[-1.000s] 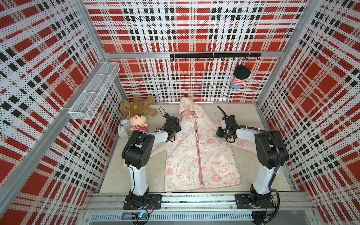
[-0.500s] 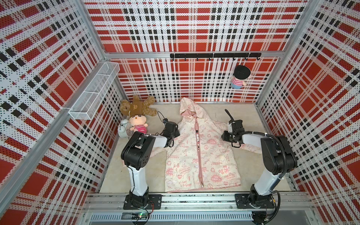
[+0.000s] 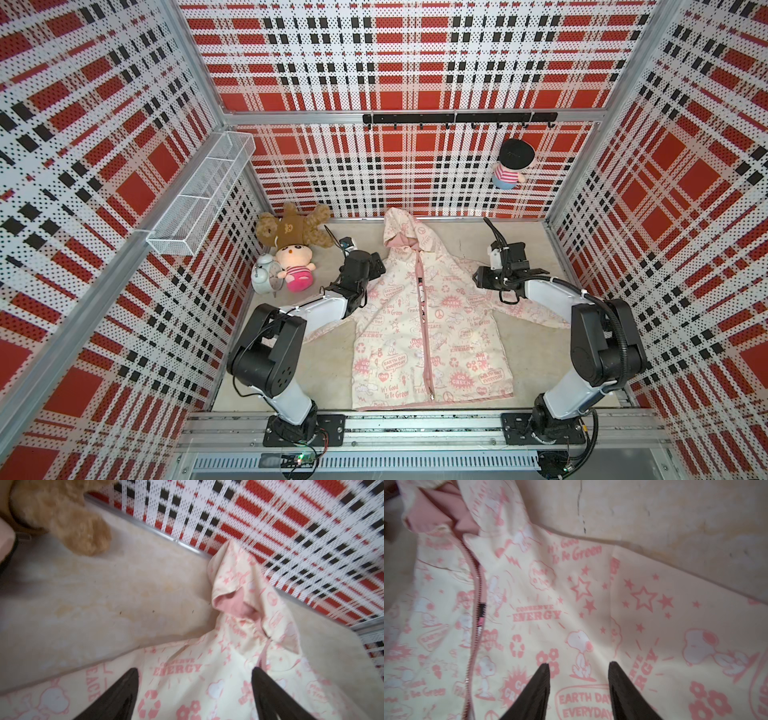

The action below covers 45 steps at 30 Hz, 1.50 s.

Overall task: Unzip the jacket
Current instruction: Smooth out the jacket at the center of the board.

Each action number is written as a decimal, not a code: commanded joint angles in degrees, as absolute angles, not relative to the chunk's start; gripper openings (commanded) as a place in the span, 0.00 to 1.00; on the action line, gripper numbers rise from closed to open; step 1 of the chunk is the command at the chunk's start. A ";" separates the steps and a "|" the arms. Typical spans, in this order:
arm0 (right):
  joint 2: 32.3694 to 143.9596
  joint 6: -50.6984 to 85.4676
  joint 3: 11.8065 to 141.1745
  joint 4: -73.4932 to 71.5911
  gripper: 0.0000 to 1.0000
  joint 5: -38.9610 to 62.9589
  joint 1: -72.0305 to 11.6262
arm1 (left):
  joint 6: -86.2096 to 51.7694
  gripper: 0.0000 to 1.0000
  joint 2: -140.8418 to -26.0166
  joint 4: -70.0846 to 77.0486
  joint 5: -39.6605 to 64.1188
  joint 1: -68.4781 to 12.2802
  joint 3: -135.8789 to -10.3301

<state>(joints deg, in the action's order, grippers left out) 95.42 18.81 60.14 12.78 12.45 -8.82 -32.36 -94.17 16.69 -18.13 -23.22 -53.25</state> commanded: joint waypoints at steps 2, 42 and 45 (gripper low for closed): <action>95.31 15.21 63.91 9.93 0.56 19.19 -8.54 | -27.74 0.98 -99.59 12.01 -19.87 -22.85 -66.54; 152.12 12.03 138.28 29.07 0.81 30.18 -16.24 | -35.04 0.83 -131.13 0.09 -9.41 -24.91 -103.01; 153.37 12.39 140.22 28.77 0.77 29.29 -16.43 | -35.24 0.83 -131.31 -0.01 -8.58 -25.06 -102.94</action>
<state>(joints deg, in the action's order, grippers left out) 151.74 14.09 137.78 25.80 29.43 -15.77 -34.65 -131.11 -0.05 -10.04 -24.80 -101.43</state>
